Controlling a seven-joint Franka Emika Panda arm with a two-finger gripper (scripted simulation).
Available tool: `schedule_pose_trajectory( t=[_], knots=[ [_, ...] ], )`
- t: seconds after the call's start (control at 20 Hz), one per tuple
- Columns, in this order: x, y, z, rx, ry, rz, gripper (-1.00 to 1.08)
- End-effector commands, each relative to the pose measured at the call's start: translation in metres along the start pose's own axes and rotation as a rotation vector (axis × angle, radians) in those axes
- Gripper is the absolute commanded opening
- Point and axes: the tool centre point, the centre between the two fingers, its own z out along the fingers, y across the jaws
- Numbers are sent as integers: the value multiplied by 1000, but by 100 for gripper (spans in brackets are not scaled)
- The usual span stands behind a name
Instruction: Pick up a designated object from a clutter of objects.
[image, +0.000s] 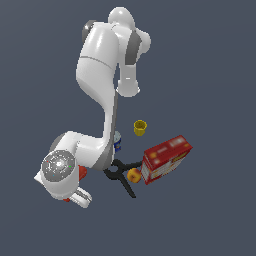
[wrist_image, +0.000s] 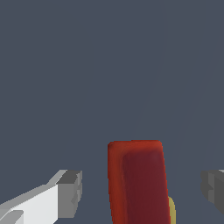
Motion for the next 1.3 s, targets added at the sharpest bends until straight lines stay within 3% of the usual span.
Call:
schedule_pose_trajectory(
  t=[0.0, 0.35, 0.4, 1.25],
  knots=[
    [0, 0, 8, -1, -1, 0, 108],
    [-1, 0, 26, -1, 0, 1, 108],
    [-1, 0, 26, -1, 0, 1, -100],
    [-4, -2, 18, 0, 2, 1, -100]
  ],
)
